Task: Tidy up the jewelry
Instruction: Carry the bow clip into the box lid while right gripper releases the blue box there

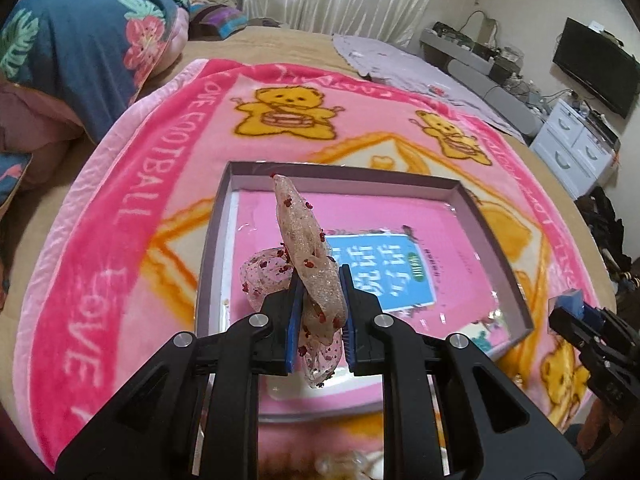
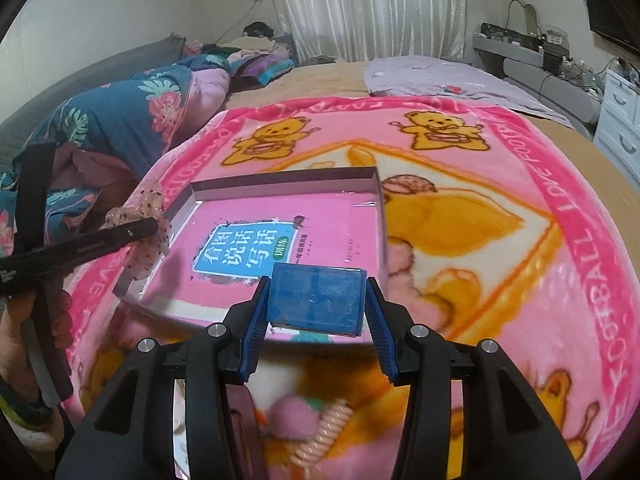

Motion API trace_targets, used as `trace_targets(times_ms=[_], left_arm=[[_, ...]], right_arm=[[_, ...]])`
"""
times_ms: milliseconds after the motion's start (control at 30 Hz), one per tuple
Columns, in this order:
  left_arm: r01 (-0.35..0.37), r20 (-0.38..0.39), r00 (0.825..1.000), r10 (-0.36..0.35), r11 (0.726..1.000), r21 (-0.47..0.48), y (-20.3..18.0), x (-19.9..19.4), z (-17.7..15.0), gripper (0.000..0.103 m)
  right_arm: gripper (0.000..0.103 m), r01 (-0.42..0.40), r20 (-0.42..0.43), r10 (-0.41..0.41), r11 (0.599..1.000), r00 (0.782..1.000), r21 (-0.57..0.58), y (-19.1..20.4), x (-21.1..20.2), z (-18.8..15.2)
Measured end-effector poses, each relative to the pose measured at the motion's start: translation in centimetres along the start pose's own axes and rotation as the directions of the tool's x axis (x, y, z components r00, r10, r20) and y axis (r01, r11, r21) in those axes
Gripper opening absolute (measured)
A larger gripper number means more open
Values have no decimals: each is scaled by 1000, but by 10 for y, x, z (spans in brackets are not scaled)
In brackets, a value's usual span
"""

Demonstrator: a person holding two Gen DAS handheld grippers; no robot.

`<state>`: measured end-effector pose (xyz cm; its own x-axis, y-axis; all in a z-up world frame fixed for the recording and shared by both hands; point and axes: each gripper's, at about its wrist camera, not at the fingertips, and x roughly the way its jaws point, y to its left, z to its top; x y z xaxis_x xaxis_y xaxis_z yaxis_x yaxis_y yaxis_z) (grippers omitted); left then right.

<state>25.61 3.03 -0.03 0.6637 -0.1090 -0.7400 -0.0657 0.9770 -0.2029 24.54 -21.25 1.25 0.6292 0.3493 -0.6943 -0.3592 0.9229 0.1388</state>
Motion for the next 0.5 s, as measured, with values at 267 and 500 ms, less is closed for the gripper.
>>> trace_targets(times_ms=[267,500], left_arm=[[-3,-46,999,2,1000,-22,15,23,-6,15],[7,-53,999,-8,1000,-16,18,22,-8,47]], right_arm=[[45,1,-20,-1,1000,1000,9,11,33,21],[45,11,-32,-11,1000,999,11,12,55,24]])
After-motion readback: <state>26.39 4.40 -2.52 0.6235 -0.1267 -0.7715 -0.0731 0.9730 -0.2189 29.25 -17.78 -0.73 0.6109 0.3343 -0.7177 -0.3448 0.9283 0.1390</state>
